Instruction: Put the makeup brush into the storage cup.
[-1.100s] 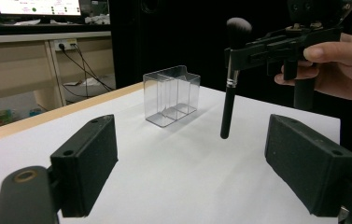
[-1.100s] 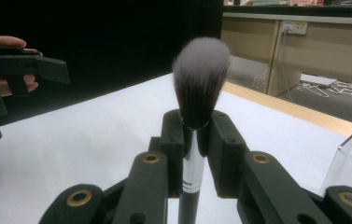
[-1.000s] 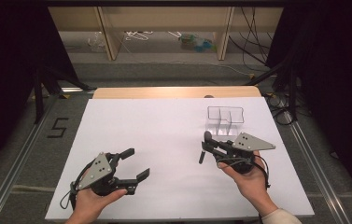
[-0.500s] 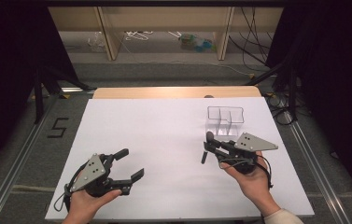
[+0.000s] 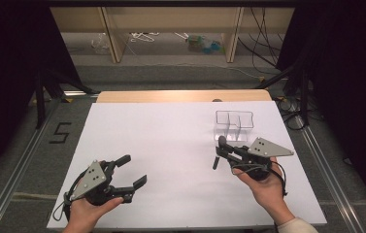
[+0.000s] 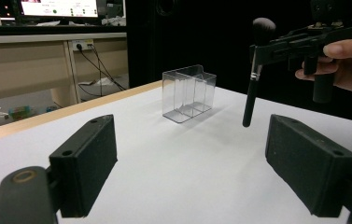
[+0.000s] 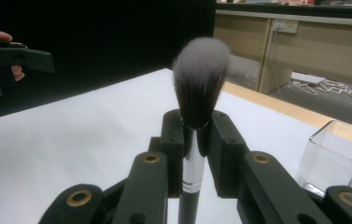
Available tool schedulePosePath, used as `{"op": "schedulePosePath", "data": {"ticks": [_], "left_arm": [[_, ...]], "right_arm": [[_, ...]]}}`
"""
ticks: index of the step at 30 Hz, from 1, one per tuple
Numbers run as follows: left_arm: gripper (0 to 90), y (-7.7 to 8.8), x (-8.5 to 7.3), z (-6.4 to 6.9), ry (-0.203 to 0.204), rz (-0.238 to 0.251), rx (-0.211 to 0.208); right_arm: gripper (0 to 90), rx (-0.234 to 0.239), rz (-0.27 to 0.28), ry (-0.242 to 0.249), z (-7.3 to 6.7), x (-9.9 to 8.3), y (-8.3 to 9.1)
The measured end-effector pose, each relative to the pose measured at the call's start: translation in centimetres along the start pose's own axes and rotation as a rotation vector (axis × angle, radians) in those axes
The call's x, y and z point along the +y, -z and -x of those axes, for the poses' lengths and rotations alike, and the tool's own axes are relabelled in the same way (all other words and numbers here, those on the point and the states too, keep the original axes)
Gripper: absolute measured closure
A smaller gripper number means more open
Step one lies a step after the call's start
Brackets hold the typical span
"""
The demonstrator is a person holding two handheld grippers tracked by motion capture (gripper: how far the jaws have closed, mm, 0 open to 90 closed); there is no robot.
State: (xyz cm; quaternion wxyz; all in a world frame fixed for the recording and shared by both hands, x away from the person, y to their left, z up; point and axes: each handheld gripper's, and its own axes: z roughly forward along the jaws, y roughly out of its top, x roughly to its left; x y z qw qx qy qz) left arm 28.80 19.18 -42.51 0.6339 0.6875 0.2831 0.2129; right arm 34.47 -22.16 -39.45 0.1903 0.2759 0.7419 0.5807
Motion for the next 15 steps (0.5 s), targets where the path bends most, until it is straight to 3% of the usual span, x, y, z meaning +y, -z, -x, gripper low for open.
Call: {"op": "schedulePosePath", "data": {"ticks": [15], "left_arm": [[16.6, -0.02, -0.05, -0.06, 0.002, 0.0, 0.003]], "right_arm": [[77.7, -0.025, -0.003, -0.006, 0.67, 0.08, 0.88]]}}
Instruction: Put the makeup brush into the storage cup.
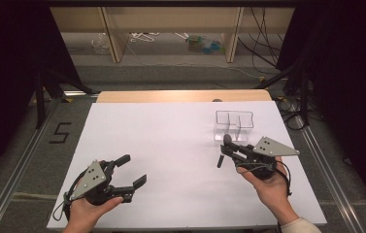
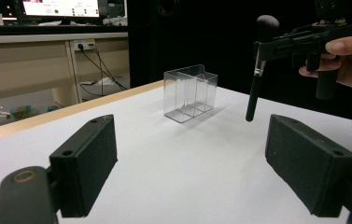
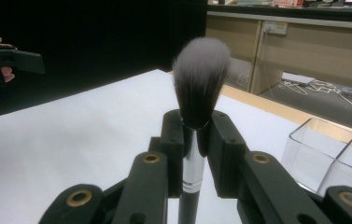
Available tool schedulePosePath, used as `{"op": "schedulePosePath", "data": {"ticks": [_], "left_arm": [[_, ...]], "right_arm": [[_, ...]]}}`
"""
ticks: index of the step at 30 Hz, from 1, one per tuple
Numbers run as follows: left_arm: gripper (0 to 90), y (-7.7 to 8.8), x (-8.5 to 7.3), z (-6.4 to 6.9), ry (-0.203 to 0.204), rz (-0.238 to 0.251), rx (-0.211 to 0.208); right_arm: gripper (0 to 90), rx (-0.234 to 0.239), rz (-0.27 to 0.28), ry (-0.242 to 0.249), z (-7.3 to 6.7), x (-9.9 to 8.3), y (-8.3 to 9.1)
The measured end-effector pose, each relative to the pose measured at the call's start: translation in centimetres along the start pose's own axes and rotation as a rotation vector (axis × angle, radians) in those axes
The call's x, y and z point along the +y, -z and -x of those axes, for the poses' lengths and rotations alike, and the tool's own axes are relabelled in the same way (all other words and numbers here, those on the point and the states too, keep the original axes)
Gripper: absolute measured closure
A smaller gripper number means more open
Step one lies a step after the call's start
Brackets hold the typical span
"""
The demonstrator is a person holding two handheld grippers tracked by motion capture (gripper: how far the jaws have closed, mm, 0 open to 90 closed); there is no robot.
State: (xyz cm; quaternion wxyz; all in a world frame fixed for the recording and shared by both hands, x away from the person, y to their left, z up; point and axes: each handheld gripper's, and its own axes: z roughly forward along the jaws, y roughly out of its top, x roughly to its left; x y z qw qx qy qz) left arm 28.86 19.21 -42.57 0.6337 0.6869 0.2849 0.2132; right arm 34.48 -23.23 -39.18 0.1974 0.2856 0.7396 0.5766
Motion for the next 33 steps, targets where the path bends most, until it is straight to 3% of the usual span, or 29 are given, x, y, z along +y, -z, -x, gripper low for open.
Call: {"op": "schedulePosePath", "data": {"ticks": [33], "left_arm": [[16.6, 0.01, -0.09, -0.13, 0.003, -0.001, 0.006]], "right_arm": [[77.7, -0.051, 0.015, -0.001, 0.95, 0.12, 0.98]]}}
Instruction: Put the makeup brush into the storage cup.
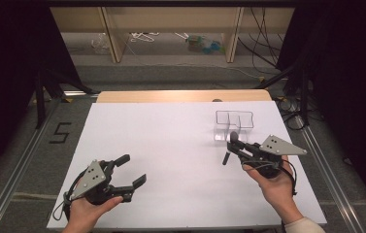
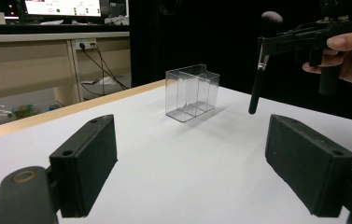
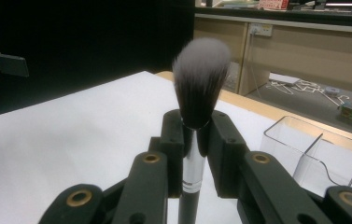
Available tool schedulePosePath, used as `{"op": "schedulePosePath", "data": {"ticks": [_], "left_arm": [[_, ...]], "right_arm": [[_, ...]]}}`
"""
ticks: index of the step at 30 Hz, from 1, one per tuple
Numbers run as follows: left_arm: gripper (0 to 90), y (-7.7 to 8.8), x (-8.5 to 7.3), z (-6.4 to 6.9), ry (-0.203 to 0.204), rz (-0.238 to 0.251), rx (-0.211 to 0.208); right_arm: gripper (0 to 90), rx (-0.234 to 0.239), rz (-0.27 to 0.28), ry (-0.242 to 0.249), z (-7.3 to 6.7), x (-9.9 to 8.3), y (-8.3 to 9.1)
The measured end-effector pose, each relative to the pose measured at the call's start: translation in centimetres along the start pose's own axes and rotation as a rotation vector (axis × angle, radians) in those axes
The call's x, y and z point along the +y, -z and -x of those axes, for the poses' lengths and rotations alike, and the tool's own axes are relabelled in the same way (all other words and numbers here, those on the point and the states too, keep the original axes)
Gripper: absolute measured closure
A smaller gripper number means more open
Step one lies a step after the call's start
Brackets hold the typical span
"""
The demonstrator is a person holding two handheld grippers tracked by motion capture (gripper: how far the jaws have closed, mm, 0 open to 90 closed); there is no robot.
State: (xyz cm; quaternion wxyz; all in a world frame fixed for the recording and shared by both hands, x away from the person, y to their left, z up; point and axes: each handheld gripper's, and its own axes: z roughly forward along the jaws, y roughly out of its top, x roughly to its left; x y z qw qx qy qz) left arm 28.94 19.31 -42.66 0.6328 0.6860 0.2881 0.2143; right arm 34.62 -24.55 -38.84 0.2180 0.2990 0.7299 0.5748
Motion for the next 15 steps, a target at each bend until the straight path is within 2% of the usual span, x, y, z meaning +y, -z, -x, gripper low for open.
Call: {"op": "schedulePosePath", "data": {"ticks": [9, 11, 15], "left_arm": [[16.6, -0.01, -0.01, -0.02, 0.001, -0.001, 0.001], [16.6, -0.01, -0.01, 0.0, 0.0, -0.001, 0.001], [16.7, -0.01, -0.01, -0.01, 0.003, 0.001, 0.001]], "right_arm": [[77.7, -0.01, 0.005, -0.006, 0.29, 0.0, 0.21], [77.7, -0.018, 0.013, 0.01, 0.47, -0.01, 0.2], [77.7, -0.004, 0.008, -0.012, 0.39, -0.08, 0.19]]}}
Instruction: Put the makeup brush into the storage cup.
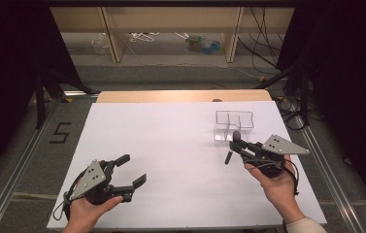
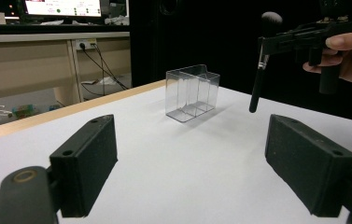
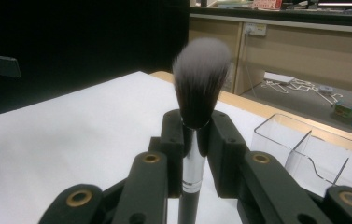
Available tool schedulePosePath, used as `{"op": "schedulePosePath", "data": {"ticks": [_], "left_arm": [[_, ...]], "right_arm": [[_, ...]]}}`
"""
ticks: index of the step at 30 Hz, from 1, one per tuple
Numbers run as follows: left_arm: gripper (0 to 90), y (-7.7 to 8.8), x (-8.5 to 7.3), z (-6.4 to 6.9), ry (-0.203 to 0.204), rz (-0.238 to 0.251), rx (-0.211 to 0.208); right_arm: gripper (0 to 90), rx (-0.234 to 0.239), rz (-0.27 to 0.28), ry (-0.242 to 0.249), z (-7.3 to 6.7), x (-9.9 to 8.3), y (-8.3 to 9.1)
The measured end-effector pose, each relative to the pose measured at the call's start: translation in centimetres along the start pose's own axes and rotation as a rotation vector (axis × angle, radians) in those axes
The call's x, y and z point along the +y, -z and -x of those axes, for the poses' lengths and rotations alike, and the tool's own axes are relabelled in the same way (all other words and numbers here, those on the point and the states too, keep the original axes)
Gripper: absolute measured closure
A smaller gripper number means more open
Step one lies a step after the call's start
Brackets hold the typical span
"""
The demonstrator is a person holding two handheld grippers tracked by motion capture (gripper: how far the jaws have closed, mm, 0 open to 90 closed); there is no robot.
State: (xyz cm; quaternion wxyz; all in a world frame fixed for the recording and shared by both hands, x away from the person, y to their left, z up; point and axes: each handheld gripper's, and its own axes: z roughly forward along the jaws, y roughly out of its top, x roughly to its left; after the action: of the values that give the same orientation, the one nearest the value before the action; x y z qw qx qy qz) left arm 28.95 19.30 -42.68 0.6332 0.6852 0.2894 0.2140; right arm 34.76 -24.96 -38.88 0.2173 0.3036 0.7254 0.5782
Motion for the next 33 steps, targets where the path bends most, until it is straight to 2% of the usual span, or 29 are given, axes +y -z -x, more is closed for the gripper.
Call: {"op": "schedulePosePath", "data": {"ticks": [3, 8, 11, 16, 21, 25, 26, 28, 31, 33], "left_arm": [[16.7, 0.01, 0.03, -0.01, -0.002, 0.002, 0.0], [16.7, 0.01, 0.02, -0.01, -0.001, 0.002, 0.0], [16.7, 0.0, 0.01, -0.01, -0.001, 0.002, 0.0], [16.7, 0.02, 0.03, -0.01, -0.003, 0.003, 0.001], [16.7, 0.02, 0.03, -0.01, -0.003, 0.003, 0.001], [16.7, 0.02, 0.02, -0.02, -0.003, 0.003, 0.001], [16.7, 0.02, 0.03, -0.02, -0.003, 0.003, 0.002], [16.7, 0.03, 0.03, -0.01, -0.004, 0.003, 0.001], [16.7, 0.02, 0.02, -0.01, -0.003, 0.002, 0.002], [16.7, 0.02, 0.02, -0.02, -0.003, 0.003, 0.002]], "right_arm": [[77.6, -0.004, -0.019, 0.006, 0.05, 0.08, 0.15], [77.6, -0.002, -0.011, 0.003, 0.13, 0.04, 0.16], [77.6, -0.019, -0.007, 0.014, 0.23, 0.04, 0.19], [77.6, -0.013, 0.001, 0.003, 0.25, 0.02, 0.17], [77.6, -0.025, -0.003, 0.005, 0.33, 0.04, 0.32], [77.6, -0.016, -0.015, 0.006, 0.44, 0.07, 0.38], [77.6, -0.015, 0.0, -0.001, 0.43, 0.01, 0.3], [77.6, -0.028, 0.012, 0.015, 0.56, 0.02, 0.3], [77.7, -0.021, -0.012, 0.001, 0.49, 0.09, 0.46], [77.6, -0.029, 0.0, 0.0, 0.52, 0.06, 0.44]]}}
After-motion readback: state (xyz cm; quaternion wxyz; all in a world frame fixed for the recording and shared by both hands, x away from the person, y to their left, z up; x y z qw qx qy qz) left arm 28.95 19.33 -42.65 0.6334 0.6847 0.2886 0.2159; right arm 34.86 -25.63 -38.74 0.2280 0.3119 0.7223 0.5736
